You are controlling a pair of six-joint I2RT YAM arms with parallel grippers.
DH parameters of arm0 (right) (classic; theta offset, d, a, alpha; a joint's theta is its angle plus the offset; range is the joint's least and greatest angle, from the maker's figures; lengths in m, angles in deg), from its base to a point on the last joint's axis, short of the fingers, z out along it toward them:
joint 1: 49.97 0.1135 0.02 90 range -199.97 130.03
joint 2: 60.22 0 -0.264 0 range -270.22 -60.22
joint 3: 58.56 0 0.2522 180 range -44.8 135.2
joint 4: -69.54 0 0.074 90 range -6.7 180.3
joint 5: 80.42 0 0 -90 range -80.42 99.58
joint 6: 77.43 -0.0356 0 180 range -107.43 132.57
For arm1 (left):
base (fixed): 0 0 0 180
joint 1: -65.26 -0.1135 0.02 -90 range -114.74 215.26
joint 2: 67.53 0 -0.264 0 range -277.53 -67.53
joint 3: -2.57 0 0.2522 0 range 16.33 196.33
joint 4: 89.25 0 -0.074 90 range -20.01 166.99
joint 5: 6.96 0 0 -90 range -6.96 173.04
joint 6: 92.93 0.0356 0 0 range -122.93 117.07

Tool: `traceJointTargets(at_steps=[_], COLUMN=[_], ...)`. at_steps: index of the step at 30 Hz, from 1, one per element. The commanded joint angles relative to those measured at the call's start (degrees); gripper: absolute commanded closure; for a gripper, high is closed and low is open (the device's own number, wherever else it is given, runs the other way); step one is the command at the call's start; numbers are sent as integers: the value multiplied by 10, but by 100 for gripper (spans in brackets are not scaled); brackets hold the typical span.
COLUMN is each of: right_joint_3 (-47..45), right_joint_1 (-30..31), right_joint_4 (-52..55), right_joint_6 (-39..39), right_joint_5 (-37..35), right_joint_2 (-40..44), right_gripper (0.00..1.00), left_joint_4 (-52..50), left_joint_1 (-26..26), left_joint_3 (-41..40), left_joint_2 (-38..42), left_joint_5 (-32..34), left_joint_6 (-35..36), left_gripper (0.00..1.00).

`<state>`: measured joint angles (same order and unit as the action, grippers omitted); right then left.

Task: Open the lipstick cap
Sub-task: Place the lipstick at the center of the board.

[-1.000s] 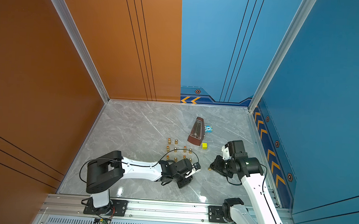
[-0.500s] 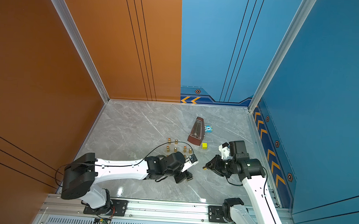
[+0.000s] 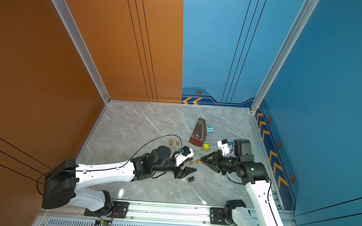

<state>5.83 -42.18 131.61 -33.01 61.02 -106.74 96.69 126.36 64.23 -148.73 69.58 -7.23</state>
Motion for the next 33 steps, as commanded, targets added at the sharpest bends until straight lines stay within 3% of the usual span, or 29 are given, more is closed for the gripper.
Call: traceJointTargets(at_steps=[1,10,33], right_joint_3=[-12,-25,-44], right_joint_1=[-3,-3,-3], right_joint_4=[-46,-81,-123], right_joint_6=[-49,-82,-126], right_joint_5=[38,61,82], right_joint_2=[11,14,29], right_gripper=[73,74,75], left_joint_4=[71,129,204], left_joint_1=[-7,-21,-37], left_joint_3=[-5,3,35], left_joint_2=[3,-5,-55], left_joint_5=[-48,-81,-122], left_joint_6=[-12,-36,-75], left_gripper=[36,36,60])
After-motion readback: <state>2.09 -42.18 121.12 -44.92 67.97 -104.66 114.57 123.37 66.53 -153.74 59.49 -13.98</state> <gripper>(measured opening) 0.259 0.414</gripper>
